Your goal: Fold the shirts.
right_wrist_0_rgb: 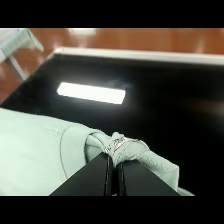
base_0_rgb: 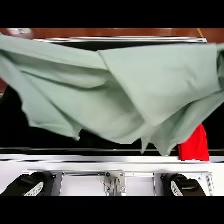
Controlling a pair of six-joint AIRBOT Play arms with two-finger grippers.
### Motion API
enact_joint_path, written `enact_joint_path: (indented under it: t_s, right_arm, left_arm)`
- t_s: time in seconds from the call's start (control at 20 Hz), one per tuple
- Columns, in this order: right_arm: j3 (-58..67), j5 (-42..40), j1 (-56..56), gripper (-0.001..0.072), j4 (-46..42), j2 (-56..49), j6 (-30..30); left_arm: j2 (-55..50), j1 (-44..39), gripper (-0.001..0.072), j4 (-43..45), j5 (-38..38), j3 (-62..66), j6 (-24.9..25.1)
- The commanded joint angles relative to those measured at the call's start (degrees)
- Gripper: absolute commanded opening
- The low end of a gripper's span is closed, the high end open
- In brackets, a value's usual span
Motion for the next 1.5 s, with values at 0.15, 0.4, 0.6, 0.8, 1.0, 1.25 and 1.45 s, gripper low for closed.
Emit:
enact_joint_path:
  t_s: [0.15,0.4,0.6,0.8,1.0,1.25,1.45]
  right_arm:
    - [-0.3,16.6,0.0,0.0063,-3.2,-5.9,8.3]
    - [-9.9,11.5,0.0,0.0064,-6.8,-18.4,6.3]
    - [-14.3,-15.6,0.0,0.0064,-4.7,-34.2,3.3]
    - [-14.3,-38.6,0.0,0.0064,-0.9,-47.1,2.9]
    - [-14.3,-41.0,0.0,0.0064,1.9,-56.4,3.1]
    - [-14.3,-34.8,-0.1,0.0550,4.2,-60.8,3.0]
    - [-11.3,-20.3,-5.1,0.0665,-3.5,-54.5,-4.0]
  left_arm:
    - [0.0,0.0,0.0033,8.5,-5.1,-4.4,-2.1]
    - [-7.6,0.0,0.0033,11.5,-2.4,-19.1,-1.9]
    - [-19.8,1.5,0.0033,17.2,13.5,-24.4,-2.0]
    - [-30.4,5.4,0.0034,17.2,27.3,-24.4,-7.6]
    - [-39.1,6.0,0.0034,14.3,27.5,-24.5,-14.8]
    - [-45.7,6.4,0.0432,2.4,23.2,-24.4,-15.4]
    - [-43.8,13.4,0.0606,2.6,3.4,-19.9,-10.5]
